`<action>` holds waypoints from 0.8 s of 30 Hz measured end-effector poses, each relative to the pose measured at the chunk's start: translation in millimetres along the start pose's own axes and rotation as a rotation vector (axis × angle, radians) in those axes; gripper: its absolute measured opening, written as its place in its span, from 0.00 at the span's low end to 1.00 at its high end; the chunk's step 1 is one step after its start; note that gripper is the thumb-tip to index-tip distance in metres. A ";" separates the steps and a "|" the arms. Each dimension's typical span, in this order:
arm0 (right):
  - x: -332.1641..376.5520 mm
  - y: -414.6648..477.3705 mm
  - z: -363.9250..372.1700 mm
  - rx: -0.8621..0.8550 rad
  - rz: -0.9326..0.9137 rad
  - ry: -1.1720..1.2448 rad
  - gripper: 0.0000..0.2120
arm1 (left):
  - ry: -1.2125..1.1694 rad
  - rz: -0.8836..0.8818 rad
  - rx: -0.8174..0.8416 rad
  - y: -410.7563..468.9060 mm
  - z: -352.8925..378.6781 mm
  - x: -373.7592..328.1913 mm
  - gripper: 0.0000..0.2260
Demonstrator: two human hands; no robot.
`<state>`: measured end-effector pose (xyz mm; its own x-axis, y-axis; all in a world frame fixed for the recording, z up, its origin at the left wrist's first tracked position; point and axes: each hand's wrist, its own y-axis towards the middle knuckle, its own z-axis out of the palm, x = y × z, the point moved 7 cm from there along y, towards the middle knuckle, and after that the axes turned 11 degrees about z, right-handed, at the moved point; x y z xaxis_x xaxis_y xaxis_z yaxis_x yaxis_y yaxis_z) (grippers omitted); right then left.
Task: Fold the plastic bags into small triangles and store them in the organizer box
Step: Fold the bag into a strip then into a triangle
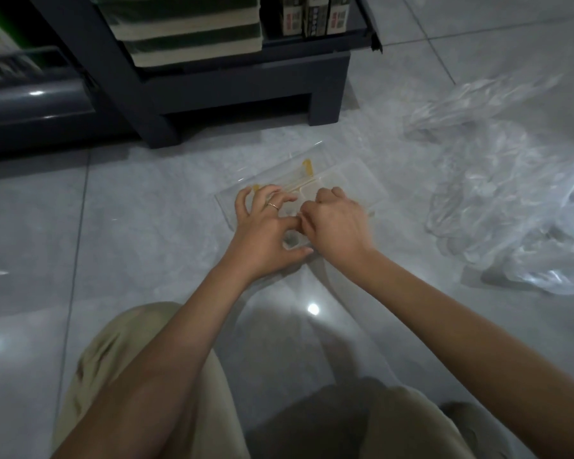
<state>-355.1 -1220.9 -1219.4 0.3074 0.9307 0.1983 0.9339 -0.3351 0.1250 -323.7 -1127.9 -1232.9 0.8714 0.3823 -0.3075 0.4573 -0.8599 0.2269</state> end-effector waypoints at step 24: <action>-89.0 -98.4 0.2 0.056 0.352 0.648 0.16 | 0.228 0.125 0.212 3.4 18.2 -13.5 0.09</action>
<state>-474.4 -1270.7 -1249.5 0.4369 0.4907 0.7539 0.8133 -0.5735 -0.0981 -337.0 -1142.1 -1244.8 0.9467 0.3145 -0.0689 0.3179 -0.9470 0.0456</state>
